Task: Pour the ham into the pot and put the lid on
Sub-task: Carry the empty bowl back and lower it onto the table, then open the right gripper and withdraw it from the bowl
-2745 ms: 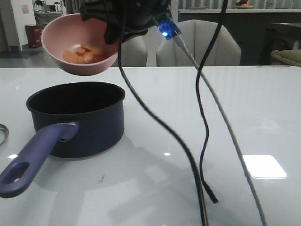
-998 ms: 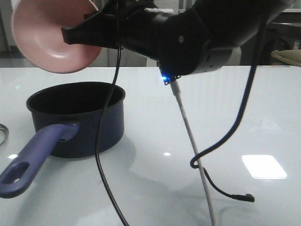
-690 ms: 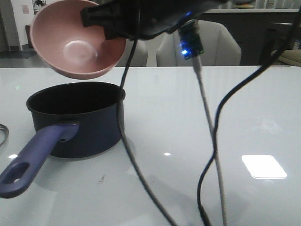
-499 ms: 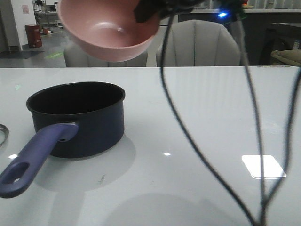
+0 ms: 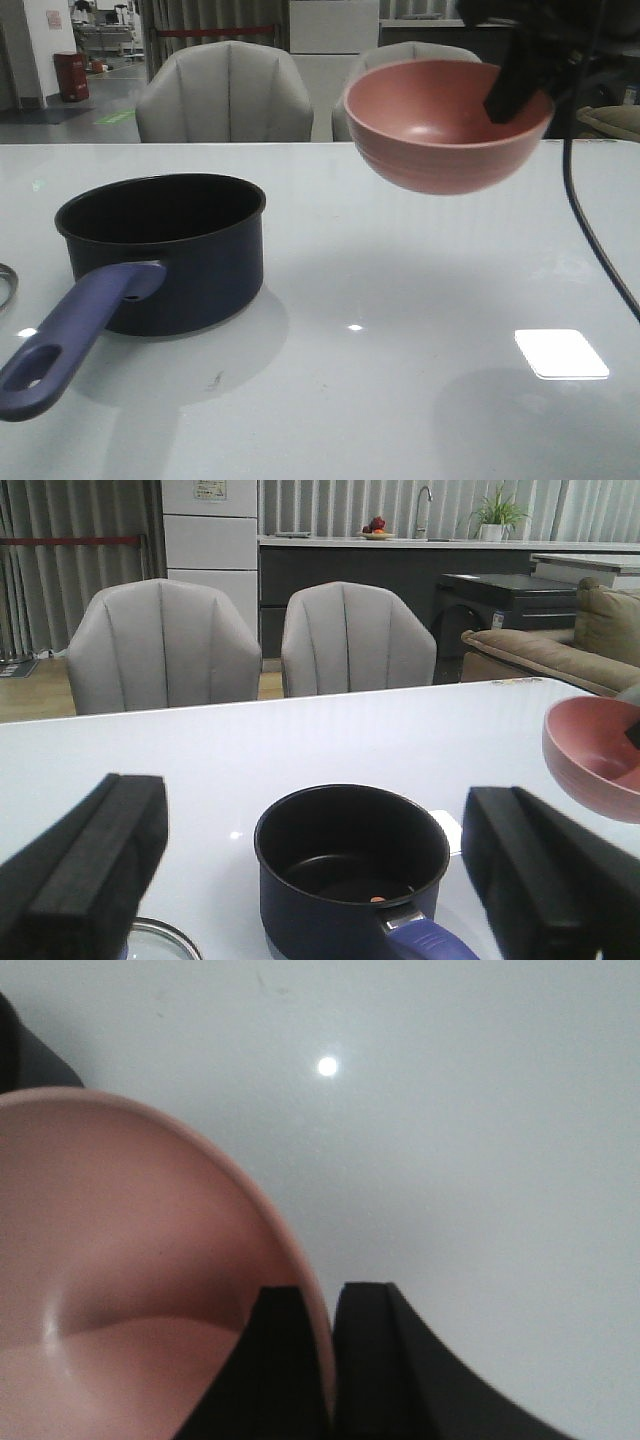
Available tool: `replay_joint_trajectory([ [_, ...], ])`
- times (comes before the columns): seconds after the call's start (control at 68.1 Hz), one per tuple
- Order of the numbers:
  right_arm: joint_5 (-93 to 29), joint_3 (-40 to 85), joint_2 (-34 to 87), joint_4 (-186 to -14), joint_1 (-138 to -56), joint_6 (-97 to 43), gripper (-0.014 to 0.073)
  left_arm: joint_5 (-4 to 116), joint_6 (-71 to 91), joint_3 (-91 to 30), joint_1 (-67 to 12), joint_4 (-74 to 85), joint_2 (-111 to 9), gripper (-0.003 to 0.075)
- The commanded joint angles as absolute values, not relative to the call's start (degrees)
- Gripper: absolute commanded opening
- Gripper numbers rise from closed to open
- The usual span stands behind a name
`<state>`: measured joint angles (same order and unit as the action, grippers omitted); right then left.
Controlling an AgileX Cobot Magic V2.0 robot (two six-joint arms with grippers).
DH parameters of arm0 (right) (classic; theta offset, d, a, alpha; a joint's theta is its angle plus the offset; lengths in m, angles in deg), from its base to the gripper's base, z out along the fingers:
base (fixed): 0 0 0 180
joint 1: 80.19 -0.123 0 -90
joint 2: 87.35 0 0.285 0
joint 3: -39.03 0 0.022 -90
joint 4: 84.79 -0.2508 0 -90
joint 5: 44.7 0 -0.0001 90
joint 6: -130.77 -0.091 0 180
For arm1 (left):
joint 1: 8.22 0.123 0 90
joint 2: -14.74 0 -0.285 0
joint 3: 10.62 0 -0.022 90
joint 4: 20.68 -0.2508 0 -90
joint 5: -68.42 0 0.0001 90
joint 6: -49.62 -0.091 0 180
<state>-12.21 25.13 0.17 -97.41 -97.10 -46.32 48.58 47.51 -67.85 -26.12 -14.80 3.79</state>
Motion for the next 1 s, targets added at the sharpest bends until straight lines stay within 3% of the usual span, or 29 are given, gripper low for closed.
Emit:
replay_joint_trajectory([
  [0.0, -14.8, 26.1, 0.17, -99.76, -95.12, -46.12, 0.0139, 53.06, 47.39, -66.36, -26.49, -14.53, 3.0, 0.0636],
  [0.484, -17.5, 26.27, -12.35, -100.01, -94.27, -46.12, 0.015, 53.06, 47.39, -66.36, -26.49, -14.53, 3.0, 0.0636],
  [0.587, -17.56, 26.33, -13.8, -100.01, -94.27, -46.12, 0.0215, 53.06, 47.39, -66.36, -26.49, -14.53, 3.0, 0.0636],
  [0.807, -18.07, 26.74, -14.23, -99.58, -94.27, -46.07, 0.0458, 53.06, 47.39, -66.36, -26.49, -14.53, 3.0, 0.0636],
  [0.983, -16.87, 27.78, -9.63, -95.7, -94.27, -45.48, 0.0477, 53.06, 47.39, -66.36, -26.49, -14.53, 3.0, 0.0636],
])
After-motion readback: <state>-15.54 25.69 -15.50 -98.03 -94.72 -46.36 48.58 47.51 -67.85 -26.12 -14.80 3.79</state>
